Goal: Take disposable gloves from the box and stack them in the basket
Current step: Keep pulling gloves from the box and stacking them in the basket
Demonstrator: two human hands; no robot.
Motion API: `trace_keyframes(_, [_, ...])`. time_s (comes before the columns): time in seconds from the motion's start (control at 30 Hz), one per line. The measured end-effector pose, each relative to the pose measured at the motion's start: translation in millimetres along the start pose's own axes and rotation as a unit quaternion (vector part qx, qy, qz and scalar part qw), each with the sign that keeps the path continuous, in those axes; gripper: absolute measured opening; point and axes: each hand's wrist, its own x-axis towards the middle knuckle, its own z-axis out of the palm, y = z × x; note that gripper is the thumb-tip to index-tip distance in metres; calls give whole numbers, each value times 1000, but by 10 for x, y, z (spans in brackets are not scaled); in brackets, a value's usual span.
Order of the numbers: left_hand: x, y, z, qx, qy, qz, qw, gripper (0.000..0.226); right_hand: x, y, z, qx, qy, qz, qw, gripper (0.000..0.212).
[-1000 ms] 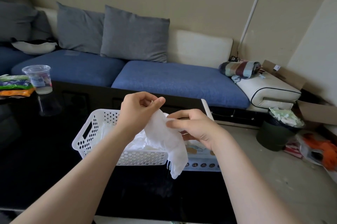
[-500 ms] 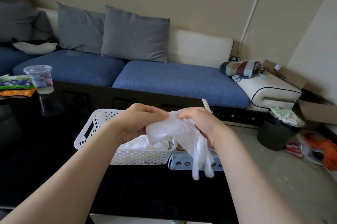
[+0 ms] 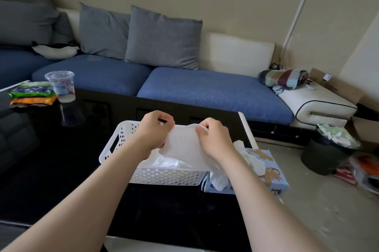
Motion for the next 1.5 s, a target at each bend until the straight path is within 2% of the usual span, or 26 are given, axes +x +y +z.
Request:
trace_keyframes(0.17, [99,-82,-106,23,28,33,999,7,-12,-163,140,-180,43,-47,982,25])
trace_keyframes(0.27, [140,-155,-250,66,17,31,997,7,40,-207,178,-227,34,-83,970,29])
trace_keyframes(0.5, [244,-346,-488,219,62,52,972,7,189,-334,251,-292,6,-149,945,44])
trace_keyframes(0.67, [311,-429,-537,319,84,86,940,6,229,-374,367,-278,19,-180,943,44])
trace_keyframes(0.8, [322,-479,-550,422,82,97,897,9,260,-299,452,-231,45,-168,957,39])
trace_keyframes(0.9, [291,-416,-543,505,94,99,852,20,286,-268,383,-141,84,-165,972,25])
trace_keyframes(0.97, [280,-352,-536,517,102,135,839,21,285,-271,285,-104,92,-176,974,9])
trace_keyframes(1.03, [267,-304,-510,486,63,182,853,14,235,-300,149,-69,36,-167,983,4])
trace_keyframes(1.1, [238,-281,-452,440,-29,193,877,13,154,-348,23,-80,-90,-137,983,24])
trace_keyframes(1.17, [203,-297,-371,424,-137,150,883,28,88,-378,-43,-128,-219,-98,962,51])
trace_keyframes(1.23, [198,-359,-324,455,-213,76,861,51,44,-384,-37,-169,-302,-76,935,65])
trace_keyframes(1.33, [185,-395,-302,475,-265,-4,839,74,14,-303,35,-203,-333,-72,918,67])
trace_keyframes(1.5, [134,-360,-259,484,-279,-34,829,90,1,-249,117,-222,-329,-74,915,61])
